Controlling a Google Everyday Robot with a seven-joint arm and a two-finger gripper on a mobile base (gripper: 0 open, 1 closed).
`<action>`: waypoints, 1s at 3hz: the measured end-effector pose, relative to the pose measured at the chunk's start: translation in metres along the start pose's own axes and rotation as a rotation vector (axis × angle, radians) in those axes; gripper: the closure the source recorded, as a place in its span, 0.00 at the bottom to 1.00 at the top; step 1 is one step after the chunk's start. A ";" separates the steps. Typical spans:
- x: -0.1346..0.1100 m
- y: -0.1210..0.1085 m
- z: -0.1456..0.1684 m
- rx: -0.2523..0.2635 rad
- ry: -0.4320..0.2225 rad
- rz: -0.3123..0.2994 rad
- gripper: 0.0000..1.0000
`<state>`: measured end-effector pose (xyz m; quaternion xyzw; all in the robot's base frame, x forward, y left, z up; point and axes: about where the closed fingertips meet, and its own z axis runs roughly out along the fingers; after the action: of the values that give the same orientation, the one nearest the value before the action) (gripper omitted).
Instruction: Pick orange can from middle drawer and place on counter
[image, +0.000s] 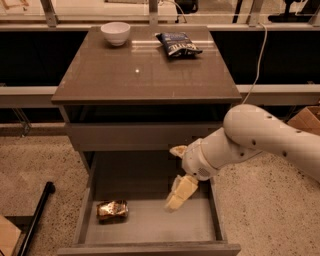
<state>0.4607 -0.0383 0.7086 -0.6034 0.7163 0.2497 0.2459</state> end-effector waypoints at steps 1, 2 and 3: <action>0.002 0.003 0.054 -0.064 -0.093 0.119 0.00; 0.005 0.002 0.063 -0.075 -0.107 0.141 0.00; 0.002 0.002 0.117 -0.135 -0.109 0.099 0.00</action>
Offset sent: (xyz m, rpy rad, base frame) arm -0.0006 0.0317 -0.0387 0.0989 0.1028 -0.0499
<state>0.4640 0.0372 0.6197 -0.5677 0.7125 0.3417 0.2308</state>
